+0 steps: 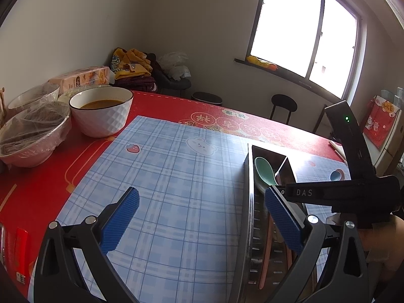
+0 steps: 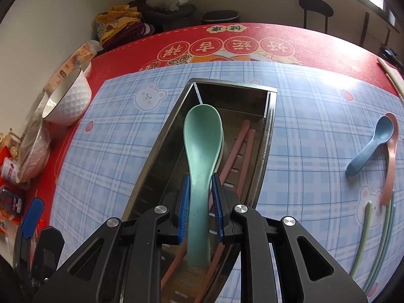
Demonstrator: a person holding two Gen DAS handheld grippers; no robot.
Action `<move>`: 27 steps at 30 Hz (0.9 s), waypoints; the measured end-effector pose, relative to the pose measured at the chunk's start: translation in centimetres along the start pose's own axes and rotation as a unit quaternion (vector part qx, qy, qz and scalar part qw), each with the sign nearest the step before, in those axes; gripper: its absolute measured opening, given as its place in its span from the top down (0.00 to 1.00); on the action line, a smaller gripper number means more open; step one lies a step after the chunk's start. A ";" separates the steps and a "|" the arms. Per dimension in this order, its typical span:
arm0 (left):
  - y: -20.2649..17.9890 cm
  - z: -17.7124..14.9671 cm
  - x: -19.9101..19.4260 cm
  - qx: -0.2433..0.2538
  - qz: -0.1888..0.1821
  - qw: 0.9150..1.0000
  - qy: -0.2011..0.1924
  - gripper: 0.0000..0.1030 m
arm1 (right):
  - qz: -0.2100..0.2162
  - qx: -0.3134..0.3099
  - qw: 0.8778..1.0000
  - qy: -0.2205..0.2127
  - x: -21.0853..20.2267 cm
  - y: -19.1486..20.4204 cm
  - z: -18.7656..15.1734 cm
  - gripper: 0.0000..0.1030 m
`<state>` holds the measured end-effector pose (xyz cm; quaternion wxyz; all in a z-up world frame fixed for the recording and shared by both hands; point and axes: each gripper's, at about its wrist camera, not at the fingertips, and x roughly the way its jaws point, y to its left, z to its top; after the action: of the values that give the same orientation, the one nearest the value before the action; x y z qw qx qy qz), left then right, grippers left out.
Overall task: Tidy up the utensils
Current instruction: 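Lower the green spoon into the steel caddy and open the right gripper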
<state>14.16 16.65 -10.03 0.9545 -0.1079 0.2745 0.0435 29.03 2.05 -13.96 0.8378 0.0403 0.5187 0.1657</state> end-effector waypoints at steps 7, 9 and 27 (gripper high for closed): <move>0.1 -0.1 0.0 -0.005 0.000 1.000 0.000 0.06 | 0.014 -0.008 1.000 -0.016 -1.7 -0.4 -0.4 0.82; 0.1 0.0 0.0 -0.005 0.000 1.000 -0.002 0.06 | 0.027 -0.019 0.999 -0.038 -2.8 -0.7 -0.6 0.72; -3.4 -0.8 -2.5 0.035 -0.009 0.997 -0.071 0.06 | 0.040 -0.074 0.969 -0.234 -12.9 -15.5 -8.3 0.17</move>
<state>12.11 13.07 -8.70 0.9752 -0.0730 0.2062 0.0332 20.14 -17.52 -10.44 0.9292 0.0367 0.2927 0.2227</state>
